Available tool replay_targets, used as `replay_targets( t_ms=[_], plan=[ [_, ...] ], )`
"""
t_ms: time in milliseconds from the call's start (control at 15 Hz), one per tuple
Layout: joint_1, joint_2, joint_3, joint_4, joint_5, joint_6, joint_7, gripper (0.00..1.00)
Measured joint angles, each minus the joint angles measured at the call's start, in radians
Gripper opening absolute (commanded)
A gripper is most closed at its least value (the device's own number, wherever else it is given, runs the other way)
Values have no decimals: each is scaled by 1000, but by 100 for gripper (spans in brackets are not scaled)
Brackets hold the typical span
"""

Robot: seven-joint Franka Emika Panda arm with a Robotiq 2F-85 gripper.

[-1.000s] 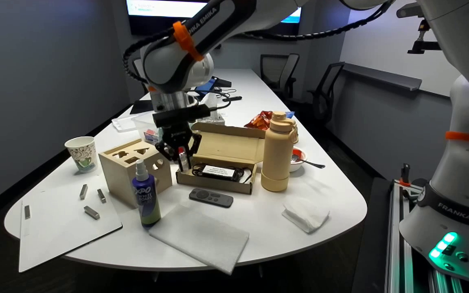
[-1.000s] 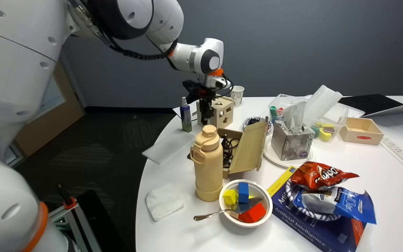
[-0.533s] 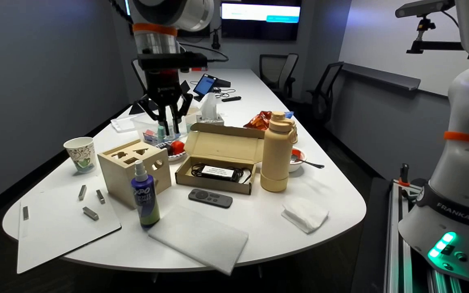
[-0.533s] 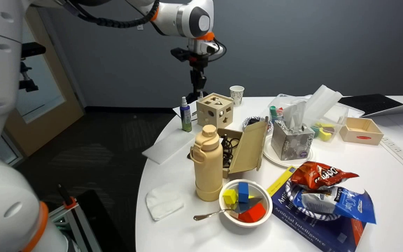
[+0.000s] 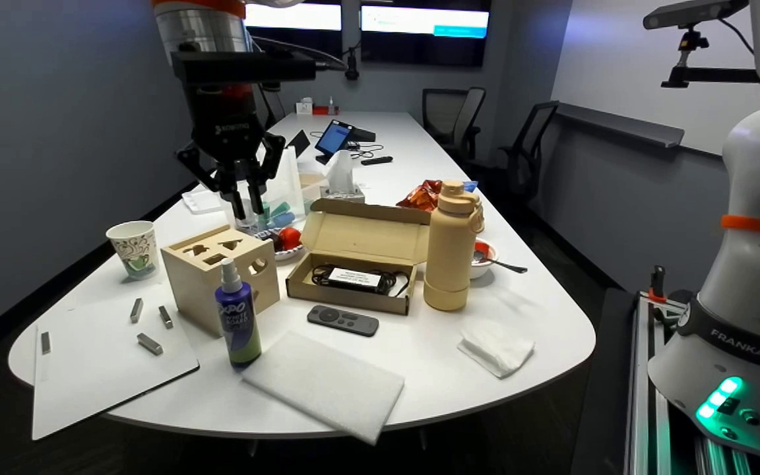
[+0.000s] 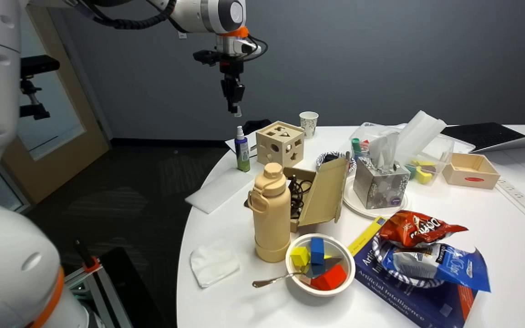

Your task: Put the clear lid on top of the blue bottle.

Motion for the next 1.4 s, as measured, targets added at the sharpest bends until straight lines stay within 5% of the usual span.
replay_targets(
  t_ms=[1400],
  plan=[
    [30, 206, 2, 236, -26, -97, -107, 6]
  ],
)
